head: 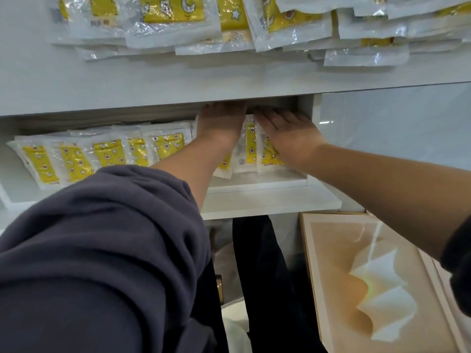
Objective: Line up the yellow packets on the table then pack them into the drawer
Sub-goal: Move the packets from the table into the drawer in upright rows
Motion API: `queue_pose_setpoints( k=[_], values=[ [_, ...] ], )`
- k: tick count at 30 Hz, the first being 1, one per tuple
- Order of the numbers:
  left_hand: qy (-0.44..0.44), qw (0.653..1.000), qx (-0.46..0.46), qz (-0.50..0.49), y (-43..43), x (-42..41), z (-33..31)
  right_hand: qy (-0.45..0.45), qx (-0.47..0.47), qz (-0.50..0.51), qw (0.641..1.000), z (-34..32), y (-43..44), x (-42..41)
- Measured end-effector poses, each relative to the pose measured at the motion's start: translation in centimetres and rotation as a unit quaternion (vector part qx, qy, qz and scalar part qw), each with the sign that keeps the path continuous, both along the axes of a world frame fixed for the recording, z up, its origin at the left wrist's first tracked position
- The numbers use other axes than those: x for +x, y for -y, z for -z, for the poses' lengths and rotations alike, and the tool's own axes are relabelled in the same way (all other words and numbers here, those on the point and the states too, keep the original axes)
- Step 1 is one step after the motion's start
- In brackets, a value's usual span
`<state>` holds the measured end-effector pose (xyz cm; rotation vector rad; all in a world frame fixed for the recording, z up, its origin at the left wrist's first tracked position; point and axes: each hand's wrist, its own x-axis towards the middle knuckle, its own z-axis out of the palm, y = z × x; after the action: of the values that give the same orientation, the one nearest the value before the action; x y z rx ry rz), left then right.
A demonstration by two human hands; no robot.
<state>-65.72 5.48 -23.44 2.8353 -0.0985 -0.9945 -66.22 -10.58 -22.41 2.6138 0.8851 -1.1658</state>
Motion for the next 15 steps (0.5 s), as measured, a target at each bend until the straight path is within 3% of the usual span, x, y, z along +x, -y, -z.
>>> queue_pose_setpoints(
  k=[8,12,15],
  values=[
    [-0.052,0.998,-0.030,-0.036,-1.9,-3.5,-4.4,-0.037,0.030,0.118,0.992,-3.8,-1.6,0.1],
    [-0.065,0.992,-0.080,-0.069,-3.2,-3.8,-9.2,-0.035,0.100,0.165,0.981,-7.6,-3.3,-0.1],
    [-0.045,0.978,-0.125,-0.161,-5.2,-3.3,-13.9,-0.039,0.174,0.255,0.950,-11.3,-5.4,0.3]
  ],
)
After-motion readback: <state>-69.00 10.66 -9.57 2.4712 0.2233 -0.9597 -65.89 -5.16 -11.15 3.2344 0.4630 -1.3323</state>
